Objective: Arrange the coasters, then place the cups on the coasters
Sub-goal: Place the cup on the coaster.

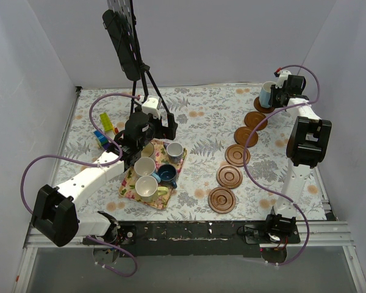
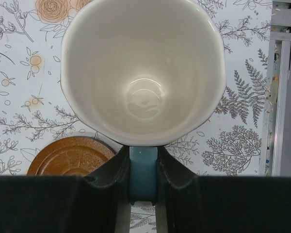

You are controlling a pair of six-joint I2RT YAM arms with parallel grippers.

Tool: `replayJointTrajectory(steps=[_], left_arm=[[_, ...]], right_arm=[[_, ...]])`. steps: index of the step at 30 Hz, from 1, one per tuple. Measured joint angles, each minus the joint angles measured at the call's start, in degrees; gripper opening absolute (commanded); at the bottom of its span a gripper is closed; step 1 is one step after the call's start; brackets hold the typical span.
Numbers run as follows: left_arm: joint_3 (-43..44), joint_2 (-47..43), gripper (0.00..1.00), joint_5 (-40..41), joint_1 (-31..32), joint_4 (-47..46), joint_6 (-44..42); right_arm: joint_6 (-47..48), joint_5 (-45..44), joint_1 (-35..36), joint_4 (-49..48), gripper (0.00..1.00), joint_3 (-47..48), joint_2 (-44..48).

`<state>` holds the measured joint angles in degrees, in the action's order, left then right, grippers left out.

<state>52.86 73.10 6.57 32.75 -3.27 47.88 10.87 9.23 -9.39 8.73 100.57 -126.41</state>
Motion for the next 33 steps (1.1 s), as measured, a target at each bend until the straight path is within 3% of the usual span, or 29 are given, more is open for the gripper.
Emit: replayJointTrajectory(steps=[6,11,33], left_arm=[[0.00,0.20,0.98,0.00,0.00,-0.04,0.13],[0.00,0.42,0.98,-0.02,0.00,-0.07,0.13],[0.00,0.42,0.98,-0.04,0.00,-0.07,0.35]], right_arm=[[0.00,-0.09,0.00,0.09,0.21,0.00,0.00],[0.04,-0.13,0.00,0.09,0.36,0.00,0.00],[1.31,-2.45,-0.15,0.17,0.59,-0.26,0.70]])
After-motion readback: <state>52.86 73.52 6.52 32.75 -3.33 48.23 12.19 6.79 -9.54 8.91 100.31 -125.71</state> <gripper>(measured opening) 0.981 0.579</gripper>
